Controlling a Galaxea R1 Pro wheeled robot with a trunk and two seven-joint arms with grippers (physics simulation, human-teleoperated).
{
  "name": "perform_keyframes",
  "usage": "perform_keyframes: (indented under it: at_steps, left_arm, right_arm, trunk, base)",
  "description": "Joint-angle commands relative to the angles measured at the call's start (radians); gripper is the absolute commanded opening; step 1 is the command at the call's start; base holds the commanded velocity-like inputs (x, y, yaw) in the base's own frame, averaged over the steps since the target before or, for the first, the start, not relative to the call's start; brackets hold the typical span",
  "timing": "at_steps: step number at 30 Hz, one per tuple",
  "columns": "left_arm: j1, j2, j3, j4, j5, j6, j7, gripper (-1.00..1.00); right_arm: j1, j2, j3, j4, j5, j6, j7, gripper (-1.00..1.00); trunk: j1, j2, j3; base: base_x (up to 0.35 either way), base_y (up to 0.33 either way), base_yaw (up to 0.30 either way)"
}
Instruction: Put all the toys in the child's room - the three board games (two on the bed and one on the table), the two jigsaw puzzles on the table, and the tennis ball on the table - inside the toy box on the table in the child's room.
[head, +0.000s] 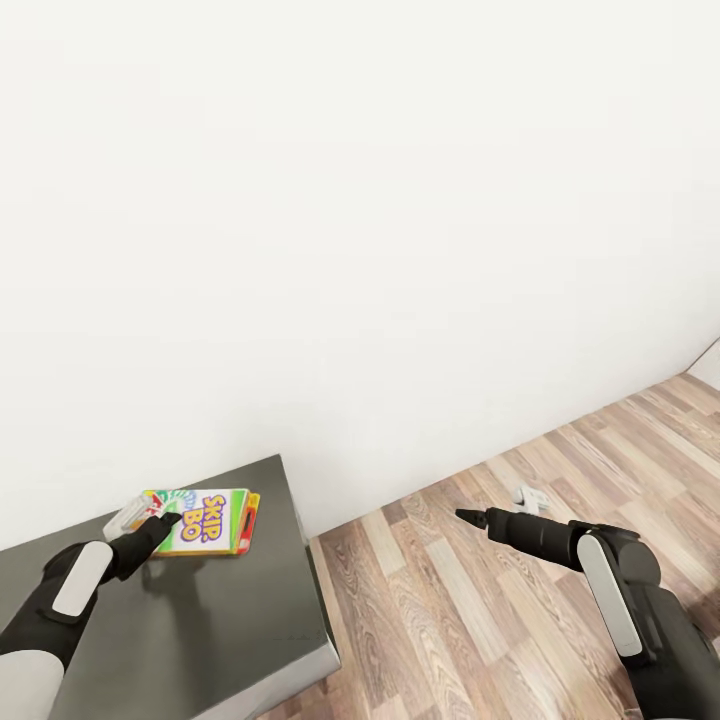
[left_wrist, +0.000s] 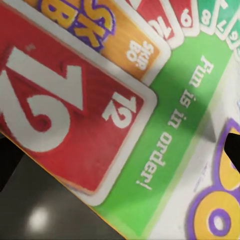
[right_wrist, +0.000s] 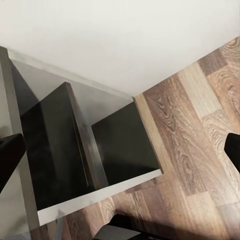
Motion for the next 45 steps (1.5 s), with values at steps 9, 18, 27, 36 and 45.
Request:
perform_keyframes:
  at_steps: [9, 18, 27, 36, 45]
  left_arm:
    - [-0.001, 0.000, 0.001, -0.034, 0.018, 0.003, 0.006, 1.00]
    - [-0.001, 0.000, 0.000, -0.034, 0.018, 0.003, 0.006, 1.00]
    - [-0.001, -0.001, 0.000, -0.034, 0.018, 0.003, 0.006, 1.00]
    - [-0.001, -0.002, -0.001, -0.034, 0.018, 0.003, 0.005, 1.00]
    - [-0.001, -0.003, -0.001, -0.034, 0.019, 0.003, 0.005, 1.00]
  right_arm:
    - [-0.001, 0.000, -0.001, -0.001, 0.008, 0.004, 0.010, 1.00]
    - [-0.001, 0.000, -0.001, -0.001, 0.008, 0.004, 0.010, 1.00]
    - [-0.001, 0.000, -0.001, -0.001, 0.008, 0.004, 0.010, 1.00]
    - [-0.001, 0.000, -0.001, -0.001, 0.008, 0.004, 0.010, 1.00]
    - [-0.001, 0.000, -0.001, -0.001, 0.008, 0.004, 0.010, 1.00]
  trunk:
    - [0.001, -0.002, -0.002]
    - [0.001, -0.002, -0.002]
    - [0.001, -0.002, -0.002]
    - [0.001, -0.002, -0.002]
    - [0.001, -0.002, -0.002]
  base:
    - [-0.034, -0.040, -0.004]
    - [-0.075, -0.139, -0.001]
    - [-0.053, -0.140, 0.000]
    - [-0.011, -0.029, 0.000]
    - [-0.002, -0.006, 0.000]
